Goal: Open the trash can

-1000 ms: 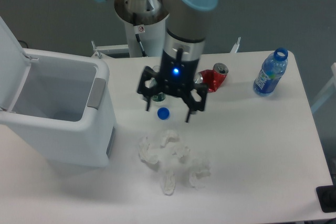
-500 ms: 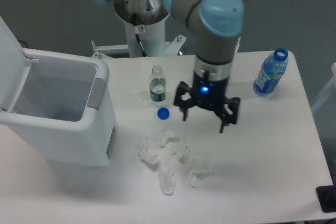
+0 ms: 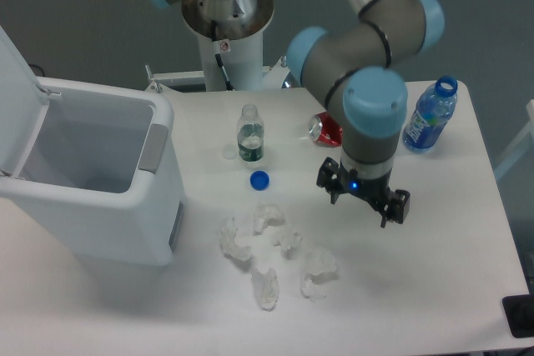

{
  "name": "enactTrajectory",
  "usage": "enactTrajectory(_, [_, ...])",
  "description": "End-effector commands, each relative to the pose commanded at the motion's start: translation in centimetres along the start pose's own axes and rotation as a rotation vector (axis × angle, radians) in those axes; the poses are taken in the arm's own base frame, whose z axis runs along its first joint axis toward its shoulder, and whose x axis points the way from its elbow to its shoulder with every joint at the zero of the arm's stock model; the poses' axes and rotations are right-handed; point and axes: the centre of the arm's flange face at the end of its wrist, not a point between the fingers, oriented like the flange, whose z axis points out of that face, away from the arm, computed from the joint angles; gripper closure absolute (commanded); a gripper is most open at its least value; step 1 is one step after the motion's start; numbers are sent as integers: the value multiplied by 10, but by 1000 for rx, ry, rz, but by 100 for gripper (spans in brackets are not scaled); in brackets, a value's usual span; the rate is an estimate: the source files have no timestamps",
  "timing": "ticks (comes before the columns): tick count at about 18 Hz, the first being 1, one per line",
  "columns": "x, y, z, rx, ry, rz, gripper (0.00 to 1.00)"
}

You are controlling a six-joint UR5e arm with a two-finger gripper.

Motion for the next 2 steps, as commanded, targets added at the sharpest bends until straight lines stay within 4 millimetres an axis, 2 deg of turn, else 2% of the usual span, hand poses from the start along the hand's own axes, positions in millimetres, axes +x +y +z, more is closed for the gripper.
enactTrajectory(2, [-1, -2, 4, 2, -4, 0, 0])
